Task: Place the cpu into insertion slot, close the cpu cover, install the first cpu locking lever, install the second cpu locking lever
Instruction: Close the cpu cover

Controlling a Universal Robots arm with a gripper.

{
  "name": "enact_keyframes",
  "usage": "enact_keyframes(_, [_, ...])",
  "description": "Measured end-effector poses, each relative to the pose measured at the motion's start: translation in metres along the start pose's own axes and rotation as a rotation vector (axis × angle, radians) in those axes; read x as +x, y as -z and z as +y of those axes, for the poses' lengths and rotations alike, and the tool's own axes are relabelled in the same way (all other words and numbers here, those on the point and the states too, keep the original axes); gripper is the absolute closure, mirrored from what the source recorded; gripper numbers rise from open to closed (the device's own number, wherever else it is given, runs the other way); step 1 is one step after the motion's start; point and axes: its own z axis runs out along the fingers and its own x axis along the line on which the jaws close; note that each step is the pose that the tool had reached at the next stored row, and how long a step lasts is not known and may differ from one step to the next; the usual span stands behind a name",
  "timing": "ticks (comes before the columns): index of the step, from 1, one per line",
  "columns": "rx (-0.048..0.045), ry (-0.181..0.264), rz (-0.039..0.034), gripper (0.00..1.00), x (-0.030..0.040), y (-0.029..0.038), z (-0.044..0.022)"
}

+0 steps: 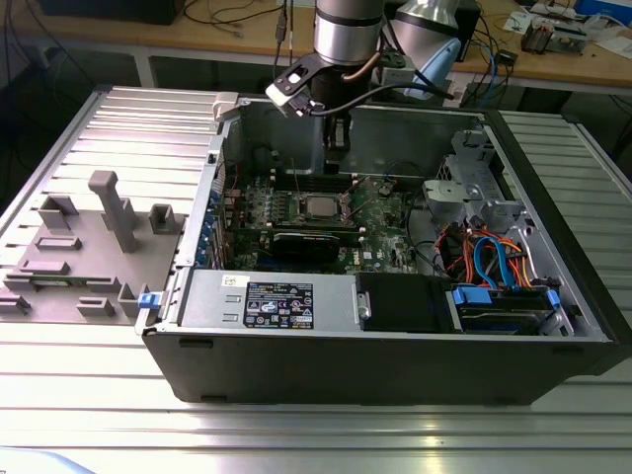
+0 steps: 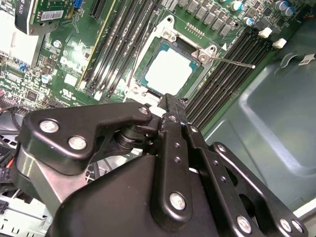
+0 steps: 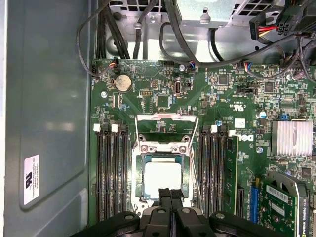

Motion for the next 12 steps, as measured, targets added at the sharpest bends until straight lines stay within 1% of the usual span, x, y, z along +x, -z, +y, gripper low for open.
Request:
enact_keyframes(3, [0.0000, 0.000, 0.0000, 0.89, 0.0000, 0.0000, 0.0006])
enact_keyframes(5, [0.0001, 0.000, -0.0001, 0.89, -0.0001, 0.0000, 0.0057])
enact_keyframes(12, [0.0000, 0.000, -0.0001, 0.89, -0.0002, 0.0000, 0.0072])
